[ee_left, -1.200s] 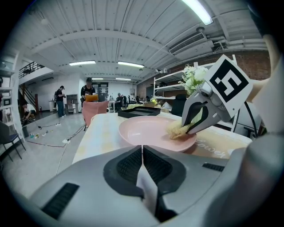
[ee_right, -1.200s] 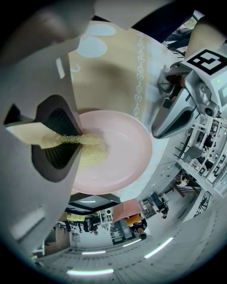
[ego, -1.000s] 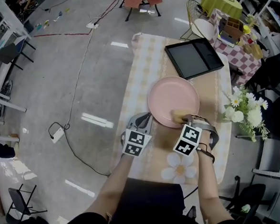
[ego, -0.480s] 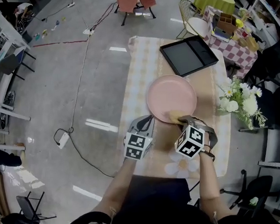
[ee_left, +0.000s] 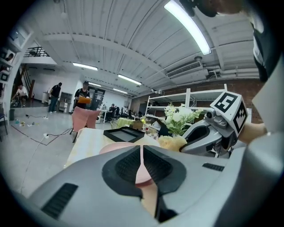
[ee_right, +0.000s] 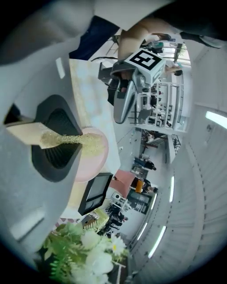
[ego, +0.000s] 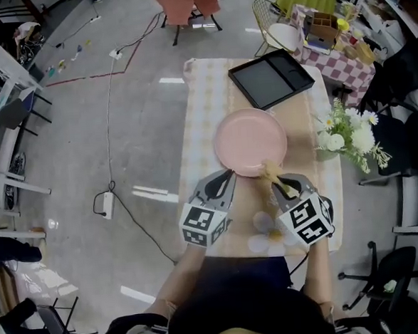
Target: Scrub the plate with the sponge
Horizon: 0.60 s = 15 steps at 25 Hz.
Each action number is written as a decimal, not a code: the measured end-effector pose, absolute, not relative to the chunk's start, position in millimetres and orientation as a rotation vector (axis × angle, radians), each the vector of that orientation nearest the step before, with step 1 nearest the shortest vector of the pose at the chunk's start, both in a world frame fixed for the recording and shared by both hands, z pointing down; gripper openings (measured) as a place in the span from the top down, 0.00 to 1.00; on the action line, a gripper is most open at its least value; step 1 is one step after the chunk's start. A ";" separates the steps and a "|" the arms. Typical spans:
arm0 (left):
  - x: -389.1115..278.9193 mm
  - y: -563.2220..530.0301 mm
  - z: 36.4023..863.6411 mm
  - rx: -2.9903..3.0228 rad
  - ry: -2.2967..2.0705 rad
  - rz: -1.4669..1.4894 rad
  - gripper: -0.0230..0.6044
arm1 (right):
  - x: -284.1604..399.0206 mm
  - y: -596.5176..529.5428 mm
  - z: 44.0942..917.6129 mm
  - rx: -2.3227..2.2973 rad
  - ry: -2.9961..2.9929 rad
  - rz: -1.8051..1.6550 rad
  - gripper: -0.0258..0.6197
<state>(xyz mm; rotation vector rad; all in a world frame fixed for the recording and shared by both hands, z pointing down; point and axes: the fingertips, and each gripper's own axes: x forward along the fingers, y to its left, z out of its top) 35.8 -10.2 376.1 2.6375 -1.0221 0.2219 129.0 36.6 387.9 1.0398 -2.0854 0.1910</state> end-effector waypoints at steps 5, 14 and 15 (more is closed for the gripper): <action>36.4 -11.3 338.9 2.702 -0.999 0.128 0.94 | 151.8 32.8 337.6 1.404 -2.309 0.235 0.89; 27.3 -15.5 292.2 2.755 -1.062 -0.051 0.94 | 211.2 52.6 268.9 2.094 -2.550 0.111 0.89; 27.3 -15.0 292.6 2.761 -1.064 -0.047 0.94 | 213.8 56.4 268.7 2.132 -2.532 0.082 0.88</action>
